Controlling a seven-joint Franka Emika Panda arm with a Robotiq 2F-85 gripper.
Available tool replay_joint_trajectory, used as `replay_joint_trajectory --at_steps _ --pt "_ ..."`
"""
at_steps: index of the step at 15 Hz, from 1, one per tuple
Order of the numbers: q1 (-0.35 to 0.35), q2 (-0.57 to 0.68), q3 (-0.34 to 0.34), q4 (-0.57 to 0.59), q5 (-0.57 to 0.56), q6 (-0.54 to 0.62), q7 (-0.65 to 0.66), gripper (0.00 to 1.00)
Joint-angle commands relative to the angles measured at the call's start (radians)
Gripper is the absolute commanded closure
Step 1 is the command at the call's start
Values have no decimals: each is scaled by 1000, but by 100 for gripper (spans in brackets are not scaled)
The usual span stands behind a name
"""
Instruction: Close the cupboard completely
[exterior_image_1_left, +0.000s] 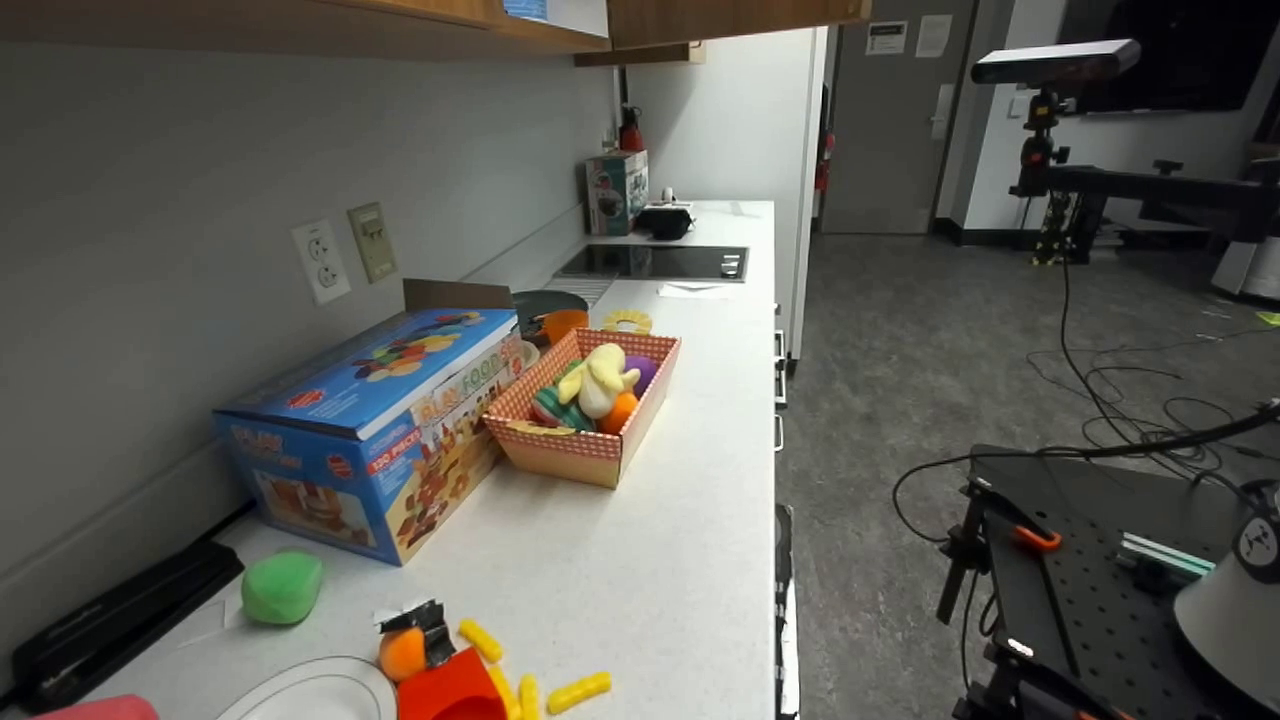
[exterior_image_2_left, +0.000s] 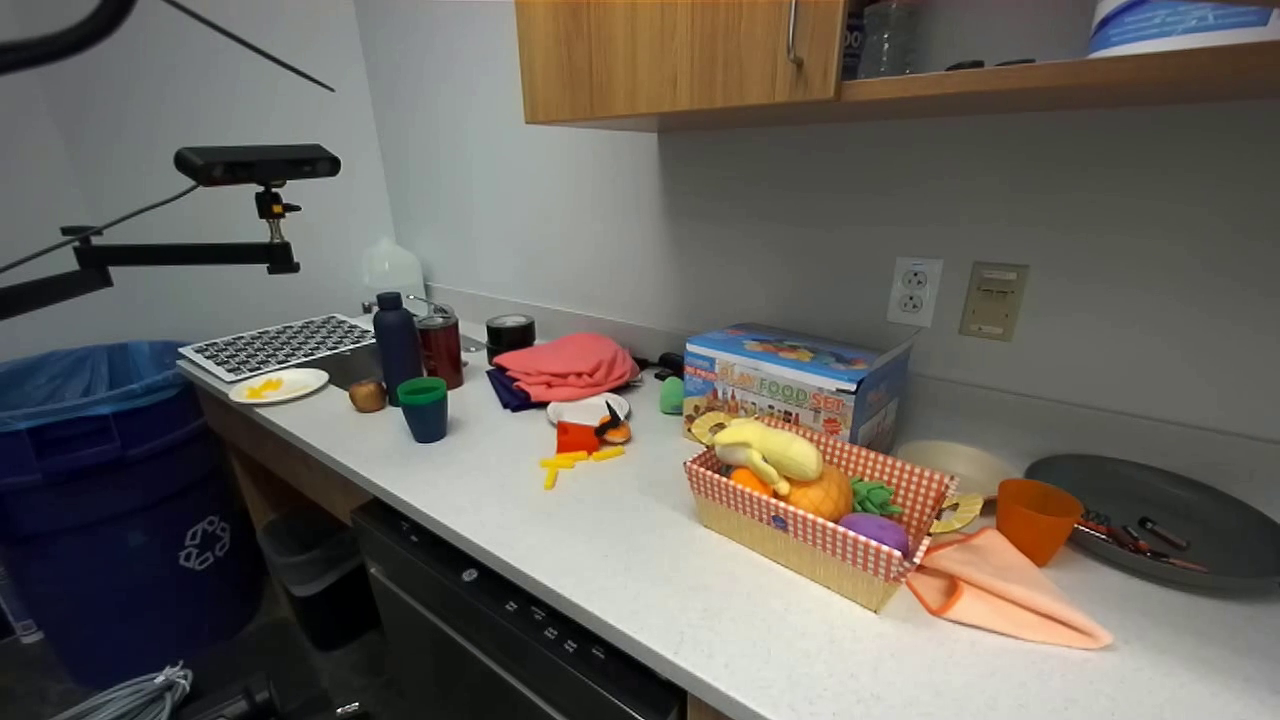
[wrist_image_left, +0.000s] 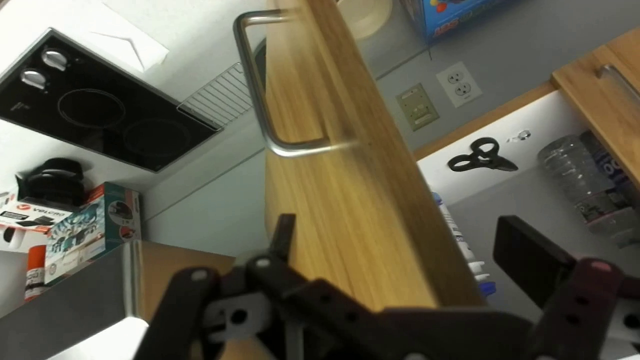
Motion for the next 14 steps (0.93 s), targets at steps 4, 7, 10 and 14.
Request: replay_joint_trajectory --at_steps 4,7,10,14 --pt "43 -29 88 -76 51 151 143 0" --pt "66 -24 127 -84 56 190 198 0" --pt "89 -13 172 -95 54 234 268 0" --pt "121 3 224 -96 61 264 344 0"
